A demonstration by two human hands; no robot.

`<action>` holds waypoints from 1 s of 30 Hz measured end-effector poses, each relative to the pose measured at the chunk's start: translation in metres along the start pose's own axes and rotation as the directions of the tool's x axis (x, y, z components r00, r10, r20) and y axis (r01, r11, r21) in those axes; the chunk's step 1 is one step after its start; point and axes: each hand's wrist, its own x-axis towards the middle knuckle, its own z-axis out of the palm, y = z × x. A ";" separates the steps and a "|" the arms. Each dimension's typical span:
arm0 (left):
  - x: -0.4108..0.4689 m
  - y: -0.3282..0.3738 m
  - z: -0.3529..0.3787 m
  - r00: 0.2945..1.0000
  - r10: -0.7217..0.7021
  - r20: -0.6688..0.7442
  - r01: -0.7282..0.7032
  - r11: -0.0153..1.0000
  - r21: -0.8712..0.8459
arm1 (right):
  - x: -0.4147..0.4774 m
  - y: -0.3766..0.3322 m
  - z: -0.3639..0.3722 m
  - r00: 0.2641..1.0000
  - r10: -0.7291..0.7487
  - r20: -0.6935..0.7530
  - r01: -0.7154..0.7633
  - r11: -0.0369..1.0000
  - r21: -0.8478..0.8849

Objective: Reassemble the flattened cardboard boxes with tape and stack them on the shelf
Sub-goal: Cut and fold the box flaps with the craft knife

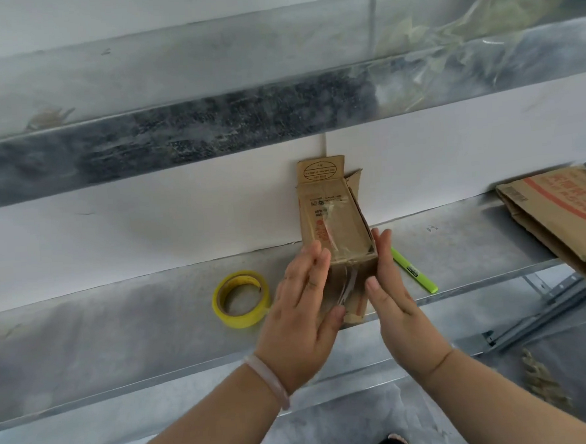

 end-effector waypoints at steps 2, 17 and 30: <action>0.016 0.003 -0.012 0.999 0.017 -0.028 -0.013 0.987 0.159 | -0.004 0.000 -0.009 0.996 0.085 0.027 -0.086 0.995 0.059; 0.038 0.023 -0.037 0.929 -0.195 -0.315 0.130 0.968 -0.216 | -0.050 0.004 -0.023 0.906 0.351 -0.235 -0.377 0.923 -0.077; -0.039 -0.025 -0.005 0.799 -0.476 0.367 0.601 0.631 -0.491 | 0.003 -0.041 -0.041 0.899 -0.438 0.021 0.313 0.609 -0.729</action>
